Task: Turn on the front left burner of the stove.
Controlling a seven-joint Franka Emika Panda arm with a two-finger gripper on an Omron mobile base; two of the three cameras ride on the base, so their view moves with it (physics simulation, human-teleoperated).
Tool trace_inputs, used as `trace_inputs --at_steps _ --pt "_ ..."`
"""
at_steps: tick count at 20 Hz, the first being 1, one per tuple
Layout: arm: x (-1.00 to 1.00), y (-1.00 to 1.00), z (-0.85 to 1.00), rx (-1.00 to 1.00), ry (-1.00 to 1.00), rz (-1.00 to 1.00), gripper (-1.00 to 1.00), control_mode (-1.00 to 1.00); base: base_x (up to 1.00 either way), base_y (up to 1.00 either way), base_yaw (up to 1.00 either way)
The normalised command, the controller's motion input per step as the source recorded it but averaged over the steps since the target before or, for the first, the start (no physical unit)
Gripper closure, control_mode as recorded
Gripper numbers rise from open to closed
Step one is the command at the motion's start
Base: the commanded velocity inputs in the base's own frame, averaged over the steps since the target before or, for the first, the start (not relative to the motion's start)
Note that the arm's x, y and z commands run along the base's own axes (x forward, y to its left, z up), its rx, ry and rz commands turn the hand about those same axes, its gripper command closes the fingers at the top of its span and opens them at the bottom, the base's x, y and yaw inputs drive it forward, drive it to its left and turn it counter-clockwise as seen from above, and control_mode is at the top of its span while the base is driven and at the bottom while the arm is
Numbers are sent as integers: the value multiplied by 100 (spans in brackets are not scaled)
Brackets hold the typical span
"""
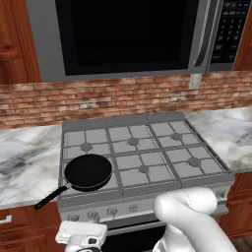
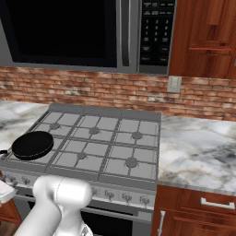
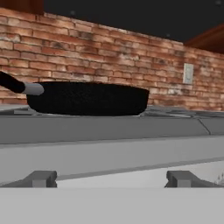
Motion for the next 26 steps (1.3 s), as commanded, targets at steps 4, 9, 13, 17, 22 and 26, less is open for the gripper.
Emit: trace_inputs --at_steps 4,9,13,17,22,26 --pt "0 7 -5 -3 0 -1 -100 -100 0 0 0" --pt "0 22 -11 -8 2 0 -100 -100 0 0 0" --pt "0 21 -19 -3 0 0 -100 -100 0 0 0" --pt "1 7 -33 -2 0 0 -100 -100 0 0 0" --pt "14 1 -22 0 5 0 -100 -100 0 0 0" --pt "13 3 -7 0 7 3 -100 -100 0 0 0"
